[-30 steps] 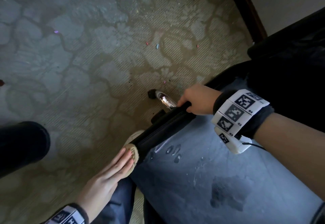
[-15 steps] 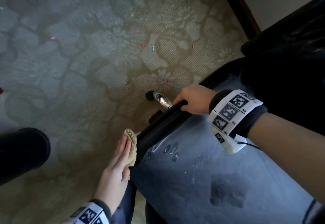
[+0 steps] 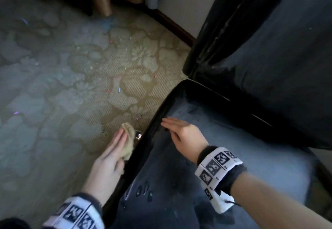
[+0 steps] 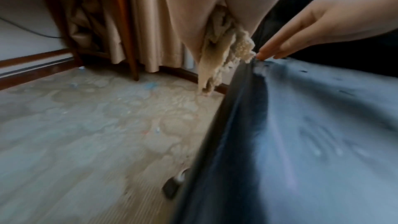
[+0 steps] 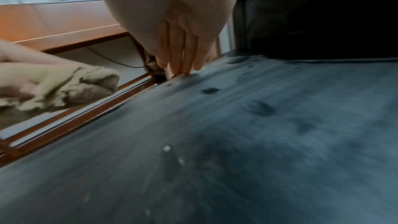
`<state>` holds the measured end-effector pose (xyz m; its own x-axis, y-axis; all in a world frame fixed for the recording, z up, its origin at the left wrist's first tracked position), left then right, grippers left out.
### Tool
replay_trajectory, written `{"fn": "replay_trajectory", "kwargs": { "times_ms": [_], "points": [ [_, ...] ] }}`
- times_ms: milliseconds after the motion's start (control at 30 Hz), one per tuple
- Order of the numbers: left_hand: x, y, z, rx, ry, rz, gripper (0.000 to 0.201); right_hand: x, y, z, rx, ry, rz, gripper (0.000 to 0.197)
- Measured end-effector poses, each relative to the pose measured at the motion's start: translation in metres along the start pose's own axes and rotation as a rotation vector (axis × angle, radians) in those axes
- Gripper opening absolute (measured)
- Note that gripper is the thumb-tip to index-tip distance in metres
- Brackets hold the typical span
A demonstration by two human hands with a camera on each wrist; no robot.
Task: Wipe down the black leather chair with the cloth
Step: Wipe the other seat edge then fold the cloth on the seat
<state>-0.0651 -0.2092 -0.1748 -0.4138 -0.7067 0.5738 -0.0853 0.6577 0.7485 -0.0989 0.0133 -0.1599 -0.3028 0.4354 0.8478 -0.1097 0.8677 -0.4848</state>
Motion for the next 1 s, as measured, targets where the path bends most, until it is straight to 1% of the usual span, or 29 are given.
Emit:
{"fn": "replay_trajectory", "kwargs": {
  "times_ms": [33, 100, 167, 233, 300, 333, 367, 400, 433, 467, 500, 567, 633, 666, 700, 733, 800, 833, 866, 933, 1000],
  "points": [
    [-0.014, 0.012, 0.008, -0.052, -0.03, -0.039, 0.078, 0.004, 0.011, -0.008, -0.042, 0.05, -0.003, 0.039],
    [-0.039, 0.05, 0.018, -0.176, -0.094, 0.038, 0.078, 0.013, 0.027, -0.019, -0.098, 0.129, -0.011, 0.039],
    [-0.054, 0.045, 0.015, -0.207, -0.125, 0.093, 0.078, 0.022, 0.039, -0.027, -0.125, 0.209, -0.004, 0.037],
    [-0.052, 0.04, 0.009, -0.263, -0.197, 0.157, 0.071, 0.033, 0.057, -0.037, -0.157, 0.266, -0.004, 0.036],
    [-0.039, 0.04, 0.007, -0.309, -0.318, 0.254, 0.052, 0.042, 0.077, -0.046, -0.212, 0.301, 0.028, 0.036],
    [-0.03, 0.041, 0.01, -0.334, -0.346, 0.282, 0.051, 0.046, 0.088, -0.052, -0.247, 0.309, 0.04, 0.036],
    [-0.023, 0.044, 0.017, -0.359, -0.354, 0.282, 0.051, 0.051, 0.1, -0.059, -0.288, 0.327, 0.046, 0.037],
    [-0.017, 0.049, 0.023, -0.342, -0.353, 0.263, 0.05, 0.054, 0.111, -0.066, -0.33, 0.336, 0.042, 0.038],
    [-0.015, 0.058, 0.032, -0.337, -0.346, 0.245, 0.057, 0.058, 0.121, -0.074, -0.376, 0.347, 0.042, 0.039],
    [-0.015, 0.068, 0.04, -0.331, -0.33, 0.217, 0.068, 0.06, 0.129, -0.081, -0.422, 0.342, 0.045, 0.039],
    [-0.02, 0.083, 0.049, -0.338, -0.31, 0.191, 0.072, 0.06, 0.136, -0.087, -0.459, 0.337, 0.044, 0.039],
    [-0.044, 0.12, 0.063, -0.426, -0.299, 0.188, 0.062, 0.062, 0.141, -0.097, -0.481, 0.358, 0.035, 0.034],
    [-0.078, 0.148, 0.069, -0.489, -0.323, 0.206, 0.062, 0.064, 0.136, -0.105, -0.468, 0.385, 0.027, 0.031],
    [-0.094, 0.159, 0.067, -0.486, -0.33, 0.196, 0.064, 0.062, 0.133, -0.108, -0.464, 0.395, 0.028, 0.035],
    [-0.11, 0.167, 0.062, -0.468, -0.339, 0.169, 0.064, 0.059, 0.131, -0.114, -0.481, 0.377, 0.08, 0.038],
    [-0.121, 0.173, 0.057, -0.444, -0.338, 0.127, 0.067, 0.057, 0.126, -0.117, -0.536, 0.342, 0.198, 0.037],
    [-0.139, 0.184, 0.045, -0.396, -0.353, 0.051, 0.078, 0.048, 0.118, -0.126, -0.67, 0.255, 0.631, 0.025],
    [-0.144, 0.188, 0.04, -0.382, -0.37, 0.023, 0.083, 0.044, 0.112, -0.129, -0.702, 0.206, 0.843, 0.02],
    [-0.149, 0.191, 0.036, -0.372, -0.387, -0.003, 0.086, 0.042, 0.107, -0.132, -0.701, 0.181, 0.98, 0.016],
    [-0.152, 0.198, 0.029, -0.321, -0.442, -0.064, 0.093, 0.041, 0.104, -0.137, -0.691, 0.2, 1.105, 0.01],
    [-0.15, 0.2, 0.031, -0.206, -0.458, -0.156, 0.099, 0.045, 0.107, -0.141, -0.703, 0.217, 1.213, 0.004]
  ]
}}
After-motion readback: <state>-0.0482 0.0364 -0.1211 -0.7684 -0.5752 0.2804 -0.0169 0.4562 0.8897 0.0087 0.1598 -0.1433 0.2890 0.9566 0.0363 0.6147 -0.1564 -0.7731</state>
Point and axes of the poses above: each hand's wrist, its own z-axis towards the middle knuckle, its own x-axis out of the back of the hand, y = z × x, the point moved 3 cm from there along z, towards the middle knuckle, and after that the axes turned 9 degrees about -z, right-handed, at the moved point
